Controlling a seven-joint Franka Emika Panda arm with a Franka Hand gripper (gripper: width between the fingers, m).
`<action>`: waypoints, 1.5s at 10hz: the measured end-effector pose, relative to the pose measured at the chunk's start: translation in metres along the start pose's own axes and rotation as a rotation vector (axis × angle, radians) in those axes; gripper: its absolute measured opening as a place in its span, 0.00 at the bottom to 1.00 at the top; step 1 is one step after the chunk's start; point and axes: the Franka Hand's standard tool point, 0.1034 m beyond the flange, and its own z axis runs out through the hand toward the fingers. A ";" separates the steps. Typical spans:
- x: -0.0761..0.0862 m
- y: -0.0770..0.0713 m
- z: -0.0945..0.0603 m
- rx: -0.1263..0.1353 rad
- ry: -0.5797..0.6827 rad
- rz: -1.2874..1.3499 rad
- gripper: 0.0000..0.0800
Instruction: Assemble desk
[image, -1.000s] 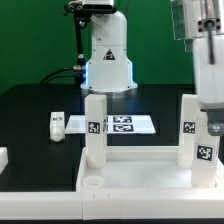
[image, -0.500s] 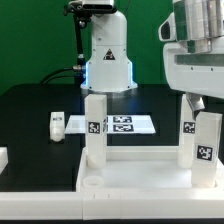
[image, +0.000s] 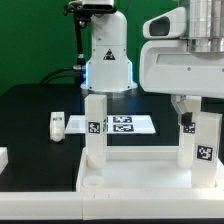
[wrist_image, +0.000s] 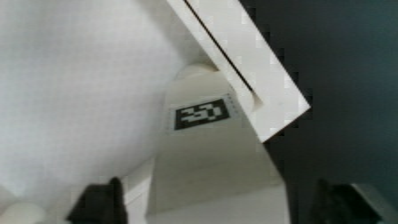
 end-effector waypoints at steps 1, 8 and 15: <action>0.000 0.000 0.000 0.000 0.000 0.003 0.48; -0.001 -0.001 0.000 0.011 -0.079 0.904 0.36; 0.004 0.004 0.000 0.009 -0.103 1.214 0.68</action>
Offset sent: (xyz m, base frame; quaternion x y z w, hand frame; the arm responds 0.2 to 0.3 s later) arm 0.0000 0.0000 0.0000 0.0000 0.0000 0.1938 0.9810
